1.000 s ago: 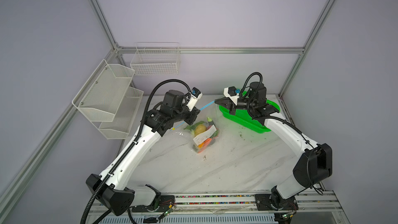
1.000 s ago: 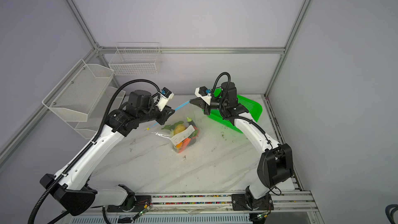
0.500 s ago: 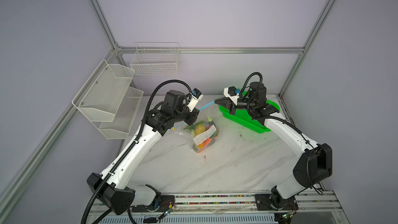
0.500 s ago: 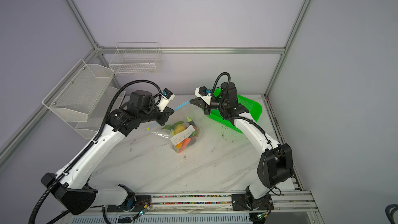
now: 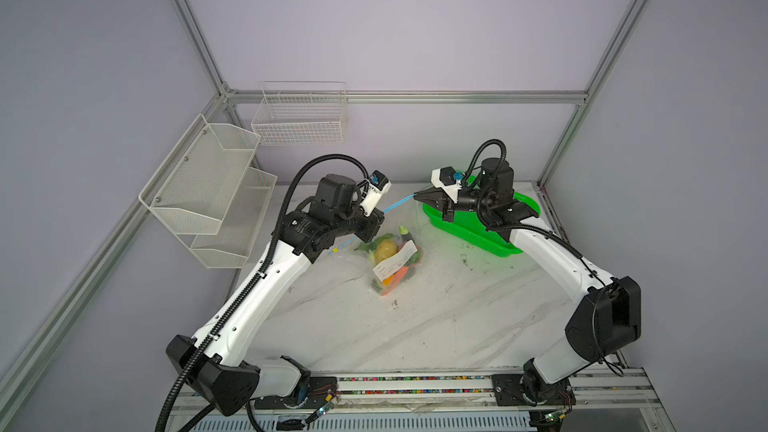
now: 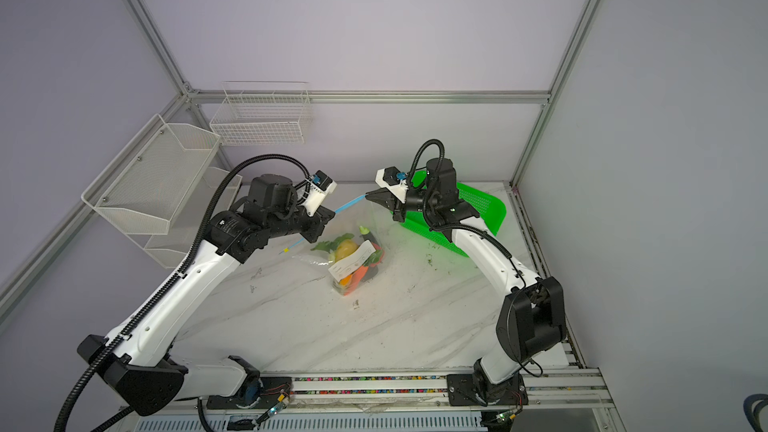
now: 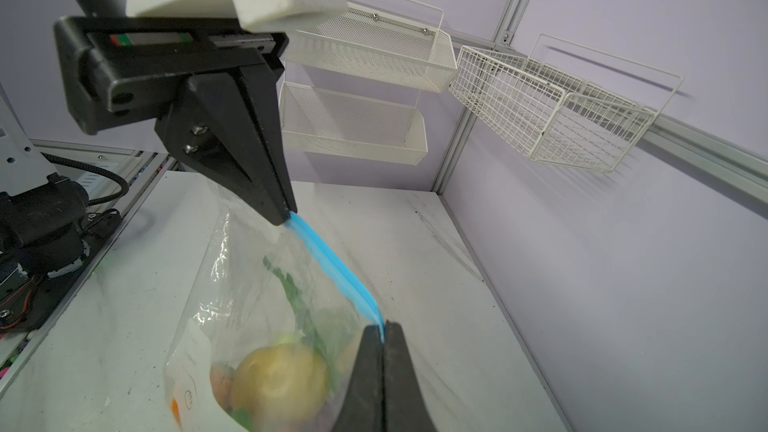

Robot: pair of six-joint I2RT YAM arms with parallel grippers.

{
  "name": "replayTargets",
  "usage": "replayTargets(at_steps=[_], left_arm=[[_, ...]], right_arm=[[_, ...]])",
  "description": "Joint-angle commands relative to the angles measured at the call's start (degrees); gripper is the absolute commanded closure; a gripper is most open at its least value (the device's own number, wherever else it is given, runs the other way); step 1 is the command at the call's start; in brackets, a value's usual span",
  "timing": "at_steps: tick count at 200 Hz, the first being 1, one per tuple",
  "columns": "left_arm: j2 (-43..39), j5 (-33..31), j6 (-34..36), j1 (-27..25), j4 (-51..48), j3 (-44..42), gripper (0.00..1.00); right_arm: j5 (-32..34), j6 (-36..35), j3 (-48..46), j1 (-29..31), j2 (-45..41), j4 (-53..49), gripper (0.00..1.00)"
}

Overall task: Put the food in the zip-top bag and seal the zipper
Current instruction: 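Open the right gripper to release the zipper while the left gripper holds the bag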

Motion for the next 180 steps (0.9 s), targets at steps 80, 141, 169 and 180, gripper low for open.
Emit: replayTargets(at_steps=[80,141,169,180], left_arm=[[-1.4,-1.2,-15.3,0.3,-0.3,3.3,1.0],[-1.2,-3.5,-24.7,-2.2,3.0,4.2,1.0],[-1.0,-4.9,-31.3,-5.2,6.1,4.3,1.0],[-0.6,-5.6,-33.9,-6.7,7.3,4.4,1.0]], right_arm=[[17.6,36.2,-14.6,0.5,-8.6,16.4,0.19],[29.8,38.6,-17.4,0.5,-17.4,7.7,0.12],[35.5,41.7,-17.1,0.1,-19.0,4.8,0.1],[38.0,41.8,-16.9,-0.2,-19.5,3.7,0.1]])
